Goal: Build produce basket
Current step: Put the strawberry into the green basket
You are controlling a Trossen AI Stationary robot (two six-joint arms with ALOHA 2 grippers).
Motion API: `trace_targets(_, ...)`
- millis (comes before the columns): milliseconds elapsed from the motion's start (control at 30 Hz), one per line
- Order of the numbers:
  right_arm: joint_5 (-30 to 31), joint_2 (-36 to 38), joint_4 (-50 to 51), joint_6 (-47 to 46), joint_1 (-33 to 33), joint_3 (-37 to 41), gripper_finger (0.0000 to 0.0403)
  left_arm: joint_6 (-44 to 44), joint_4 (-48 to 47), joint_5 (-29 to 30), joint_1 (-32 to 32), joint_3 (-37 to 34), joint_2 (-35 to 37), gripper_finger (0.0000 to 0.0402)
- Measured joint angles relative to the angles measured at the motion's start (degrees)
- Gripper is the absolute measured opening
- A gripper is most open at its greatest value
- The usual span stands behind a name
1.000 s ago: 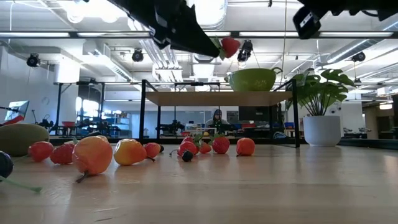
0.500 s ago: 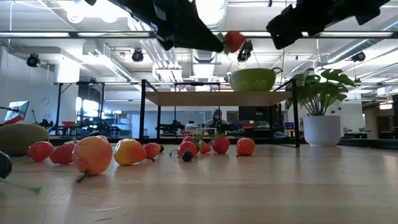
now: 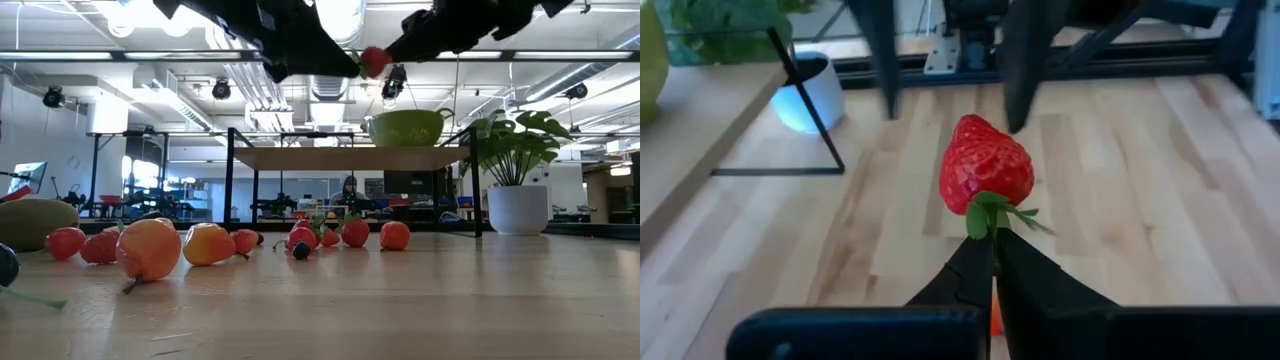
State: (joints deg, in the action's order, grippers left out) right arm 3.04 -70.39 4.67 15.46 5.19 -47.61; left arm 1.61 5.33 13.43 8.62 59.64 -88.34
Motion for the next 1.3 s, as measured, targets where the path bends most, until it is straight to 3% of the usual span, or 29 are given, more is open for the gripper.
trace_targets(200, 3.5, -1.95, 2.53, -1.78, 0.04, -5.42, 0.0244, -1.75, -0.95, -0.48, -0.28, 0.0, 1.91, 0.0008)
trace_targets(633, -0.12, -8.53, 5.11, -6.28, 0.2, -9.36, 0.0266, -2.84, -0.8, -0.4, -1.6, 0.0, 1.93, 0.001)
trace_targets(1300, -0.03, -8.85, 5.62, -6.06, 1.18, -9.38, 0.0133, -2.54, -1.58, -0.52, -1.55, 0.0, 1.91, 0.0011)
